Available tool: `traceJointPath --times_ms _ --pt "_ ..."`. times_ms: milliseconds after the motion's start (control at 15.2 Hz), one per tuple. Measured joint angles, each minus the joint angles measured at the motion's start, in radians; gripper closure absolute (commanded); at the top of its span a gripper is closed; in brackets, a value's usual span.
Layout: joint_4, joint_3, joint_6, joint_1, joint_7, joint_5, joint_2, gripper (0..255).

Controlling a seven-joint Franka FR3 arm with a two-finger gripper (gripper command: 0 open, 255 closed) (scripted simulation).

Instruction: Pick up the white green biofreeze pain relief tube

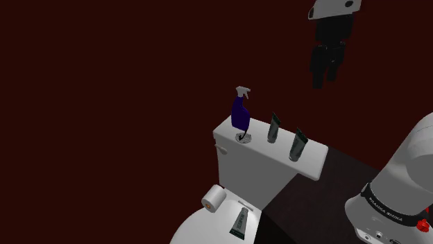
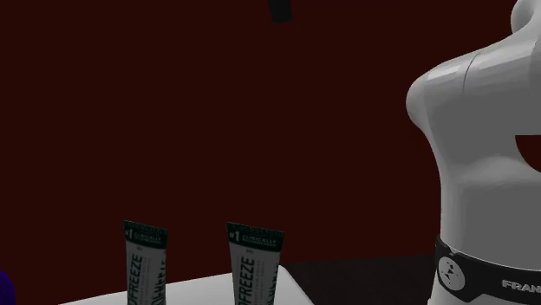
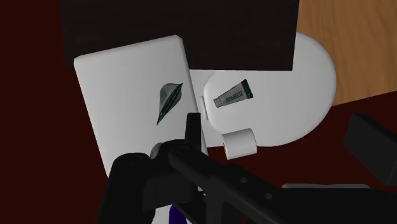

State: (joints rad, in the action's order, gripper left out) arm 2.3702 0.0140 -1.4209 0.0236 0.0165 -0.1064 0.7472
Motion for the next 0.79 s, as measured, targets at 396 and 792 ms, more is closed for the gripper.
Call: traceJointPath --times_ms 396,792 --pt "0.133 0.042 -0.208 -0.036 0.087 0.006 0.007 0" --pt "0.266 0.106 -0.526 -0.100 0.227 0.028 -0.051 0"
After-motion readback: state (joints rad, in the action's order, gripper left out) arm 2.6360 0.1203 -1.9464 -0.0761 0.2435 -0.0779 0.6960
